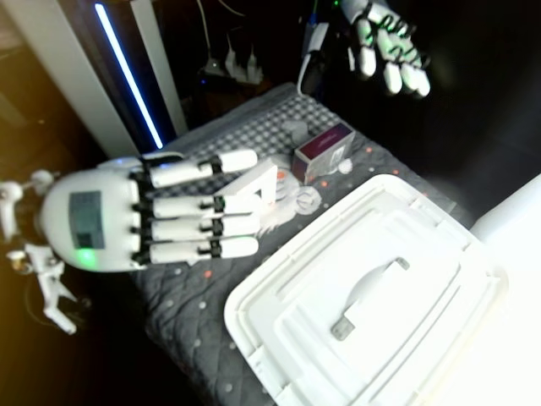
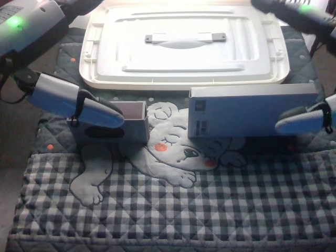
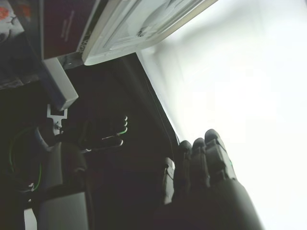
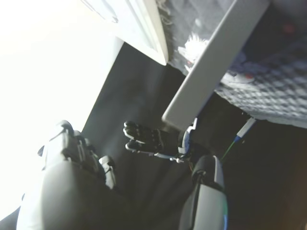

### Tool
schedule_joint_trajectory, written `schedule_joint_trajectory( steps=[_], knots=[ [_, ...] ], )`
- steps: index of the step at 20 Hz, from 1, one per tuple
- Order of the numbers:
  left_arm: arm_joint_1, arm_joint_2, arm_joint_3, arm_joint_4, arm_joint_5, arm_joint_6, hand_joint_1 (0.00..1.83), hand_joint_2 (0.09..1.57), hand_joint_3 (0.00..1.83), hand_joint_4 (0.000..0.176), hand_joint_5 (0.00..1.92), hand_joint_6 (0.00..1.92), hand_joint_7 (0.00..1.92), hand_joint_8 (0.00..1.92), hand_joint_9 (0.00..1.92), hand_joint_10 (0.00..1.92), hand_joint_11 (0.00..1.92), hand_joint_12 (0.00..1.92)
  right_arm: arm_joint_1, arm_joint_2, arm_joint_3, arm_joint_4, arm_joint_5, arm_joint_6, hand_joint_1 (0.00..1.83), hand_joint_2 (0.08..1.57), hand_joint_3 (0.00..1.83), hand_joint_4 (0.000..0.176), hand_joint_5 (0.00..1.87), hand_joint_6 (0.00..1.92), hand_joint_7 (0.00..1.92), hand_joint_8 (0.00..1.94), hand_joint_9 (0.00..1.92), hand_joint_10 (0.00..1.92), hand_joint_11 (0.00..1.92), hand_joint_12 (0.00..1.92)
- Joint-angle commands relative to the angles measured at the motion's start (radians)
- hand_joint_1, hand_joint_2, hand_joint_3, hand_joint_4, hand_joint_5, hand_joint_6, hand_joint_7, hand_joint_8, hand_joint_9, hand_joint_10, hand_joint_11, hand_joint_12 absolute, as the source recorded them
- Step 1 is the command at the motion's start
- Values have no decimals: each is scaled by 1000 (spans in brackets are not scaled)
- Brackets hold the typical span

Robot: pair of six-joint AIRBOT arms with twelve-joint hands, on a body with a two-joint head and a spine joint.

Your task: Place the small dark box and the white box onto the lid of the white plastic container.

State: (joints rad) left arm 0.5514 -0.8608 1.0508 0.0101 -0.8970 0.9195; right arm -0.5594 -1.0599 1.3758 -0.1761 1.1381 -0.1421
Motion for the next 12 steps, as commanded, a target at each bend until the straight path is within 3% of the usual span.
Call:
schedule_joint_trajectory(
  steps=[1, 3, 4, 6, 8, 9, 12],
  knots=[
    [-15, 0, 2, -14, -107, -3, 734, 616, 114, 0, 0, 0, 1, 6, 104, 4, 0, 394, 13, 11, 5, 48, 111, 3, 856, 562, 58, 150, 4, 1, 30, 4, 0, 0, 7, 7],
    [-15, -5, 5, -12, -91, -2, 713, 600, 72, 13, 0, 0, 35, 6, 120, 4, 0, 399, 14, 7, 11, 48, 102, 3, 863, 584, 59, 166, 15, 5, 48, 9, 0, 0, 13, 10],
    [-15, -8, 7, -12, -86, -2, 694, 616, 66, 0, 0, 0, 47, 5, 125, 4, 0, 444, 15, 3, 14, 48, 99, 3, 853, 577, 52, 174, 26, 8, 58, 12, 0, 0, 12, 10],
    [-15, -22, 17, -12, -63, -2, 706, 584, 35, 7, 0, 0, 60, 2, 127, 2, 0, 464, 18, -7, 22, 48, 84, 3, 897, 610, 34, 148, 55, 2, 65, 2, 0, 0, 17, 20],
    [-15, -35, 26, -9, -32, -2, 656, 632, 40, 0, 6, 1, 78, 8, 112, 4, 0, 432, 24, -22, 33, 42, 54, 3, 902, 601, 19, 144, 80, 8, 90, 8, 0, 0, 32, 32],
    [-15, -40, 31, -9, -18, -2, 652, 647, 43, 0, 10, 2, 83, 8, 111, 3, 0, 437, 30, -31, 39, 35, 38, 4, 878, 591, 13, 150, 74, 4, 88, 6, 0, 0, 29, 33],
    [-15, -60, 46, -6, 31, -2, 704, 630, 17, 0, 47, 9, 99, 6, 136, 7, 0, 532, 59, -52, 52, 2, -15, 4, 838, 591, 10, 132, 63, 1, 89, 5, 20, 7, 55, 56]
  ],
)
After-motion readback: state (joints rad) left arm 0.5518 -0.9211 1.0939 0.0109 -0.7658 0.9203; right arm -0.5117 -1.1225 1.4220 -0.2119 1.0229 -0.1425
